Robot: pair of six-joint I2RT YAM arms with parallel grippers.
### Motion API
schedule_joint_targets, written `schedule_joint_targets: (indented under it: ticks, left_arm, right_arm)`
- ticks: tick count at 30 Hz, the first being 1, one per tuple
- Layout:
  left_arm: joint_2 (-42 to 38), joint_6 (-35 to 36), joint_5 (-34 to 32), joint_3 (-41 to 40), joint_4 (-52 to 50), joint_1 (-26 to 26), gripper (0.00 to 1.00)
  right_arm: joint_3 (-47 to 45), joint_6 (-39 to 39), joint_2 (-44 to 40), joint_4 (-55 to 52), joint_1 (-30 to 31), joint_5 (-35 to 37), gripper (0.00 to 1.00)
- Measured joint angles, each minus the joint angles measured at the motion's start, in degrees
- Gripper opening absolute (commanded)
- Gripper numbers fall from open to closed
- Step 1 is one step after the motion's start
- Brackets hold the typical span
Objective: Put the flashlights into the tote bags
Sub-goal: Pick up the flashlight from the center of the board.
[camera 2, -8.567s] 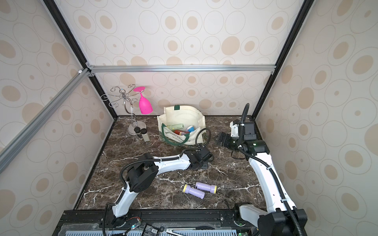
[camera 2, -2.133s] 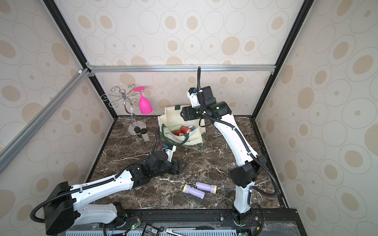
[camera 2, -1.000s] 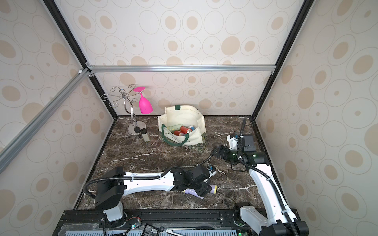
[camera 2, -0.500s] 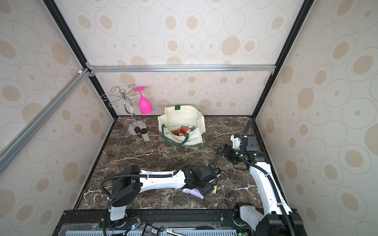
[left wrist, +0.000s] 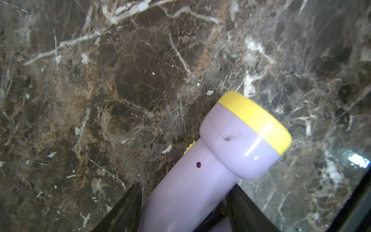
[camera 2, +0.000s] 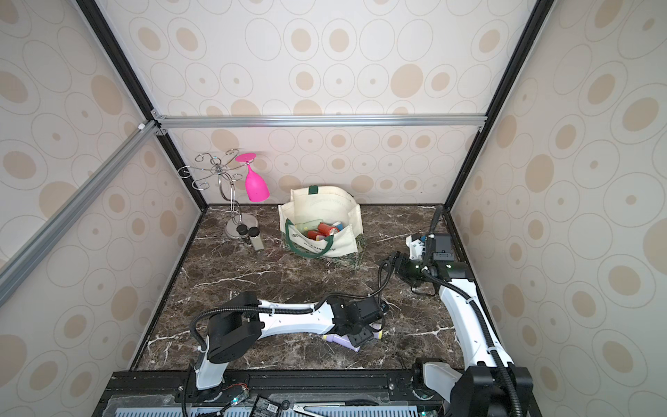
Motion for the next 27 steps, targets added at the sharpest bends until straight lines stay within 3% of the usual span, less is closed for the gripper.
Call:
schedule_joint_targets:
  ticks: [3,10,17,27]
  left_arm:
    - [0.68,0.28,-1.05,0.13,0.33,0.13,0.47]
    - [0.74,-0.17,-2.93,0.09,2.86,1.22,0.38]
    - [0.33,-2.56,-3.21,-1.68,6.99,2.78,0.21]
    - [-4.94,-9.55,-2.71,-8.31,12.24,5.44,0.10]
  right_arm:
    - [1.62,-0.52,0.00,-1.22,0.00,0.33,0.76]
    - [4.81,-0.81,0.11,-3.17,0.00,1.05,0.73]
    - [5.88,-0.50,1.07,-4.02,0.00,0.76,0.70]
    - [5.88,-0.35,1.05,-4.07,0.00,-0.48,0.69]
